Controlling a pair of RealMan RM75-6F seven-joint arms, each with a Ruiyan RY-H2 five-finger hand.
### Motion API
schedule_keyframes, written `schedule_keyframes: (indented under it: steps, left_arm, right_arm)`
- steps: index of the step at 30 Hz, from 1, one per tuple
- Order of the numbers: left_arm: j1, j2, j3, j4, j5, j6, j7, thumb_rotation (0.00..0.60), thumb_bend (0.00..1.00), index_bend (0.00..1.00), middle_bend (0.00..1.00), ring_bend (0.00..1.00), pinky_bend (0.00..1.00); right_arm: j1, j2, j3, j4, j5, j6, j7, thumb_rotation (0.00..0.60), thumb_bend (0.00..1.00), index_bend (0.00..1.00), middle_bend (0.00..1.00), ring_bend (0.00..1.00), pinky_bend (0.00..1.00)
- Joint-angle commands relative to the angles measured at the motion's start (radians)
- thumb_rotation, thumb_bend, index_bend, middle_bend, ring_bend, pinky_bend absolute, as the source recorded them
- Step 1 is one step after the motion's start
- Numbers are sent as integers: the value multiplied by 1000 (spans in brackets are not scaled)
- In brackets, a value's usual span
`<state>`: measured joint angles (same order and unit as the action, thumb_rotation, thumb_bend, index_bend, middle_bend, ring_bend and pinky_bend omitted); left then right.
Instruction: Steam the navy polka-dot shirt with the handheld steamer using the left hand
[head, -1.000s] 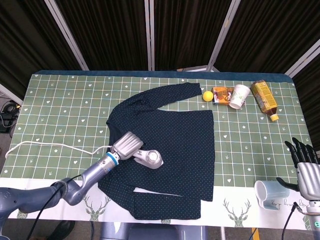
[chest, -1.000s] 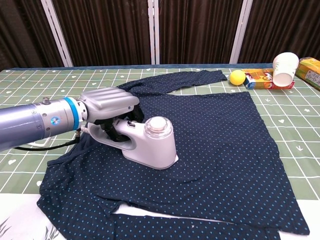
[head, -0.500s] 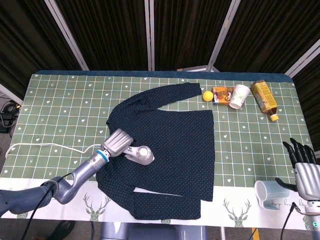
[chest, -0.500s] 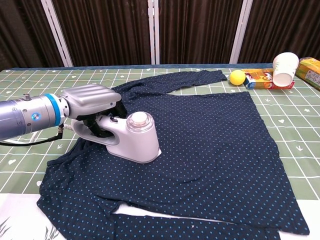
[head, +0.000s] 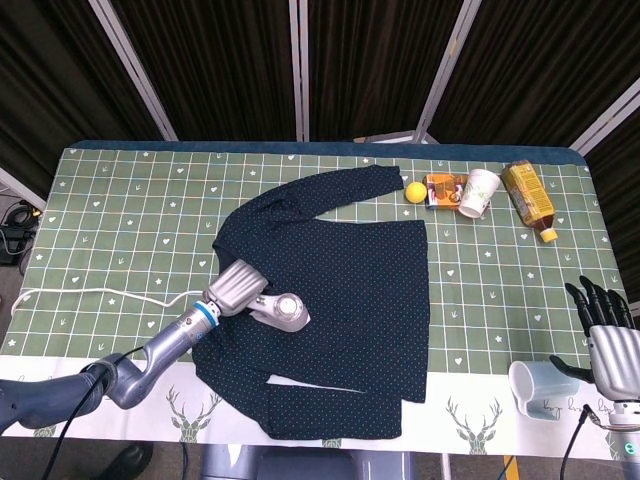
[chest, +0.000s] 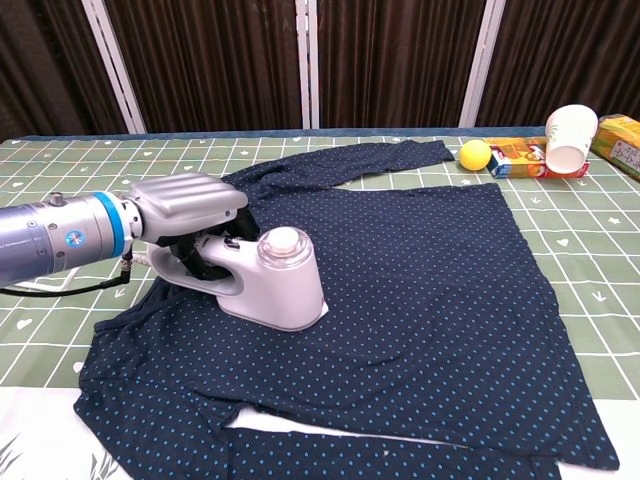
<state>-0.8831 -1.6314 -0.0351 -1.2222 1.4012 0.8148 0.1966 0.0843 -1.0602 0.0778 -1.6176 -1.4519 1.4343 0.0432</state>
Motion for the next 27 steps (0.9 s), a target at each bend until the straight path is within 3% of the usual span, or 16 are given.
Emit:
schedule_keyframes:
  steps: [1,27]
  left_arm:
    - [-4,-10,0,-6,5,-4,5,600,728,976,877,847,1000]
    - [-28,-54,-6,-99,23,-12,82,600,728,976,877,847,1000]
  right_arm:
    - [0,0,0,0,0,0,1,600,0,0,0,0,0]
    - [-3,6,1,2,-1,6,17,600,0,0,0,0,0]
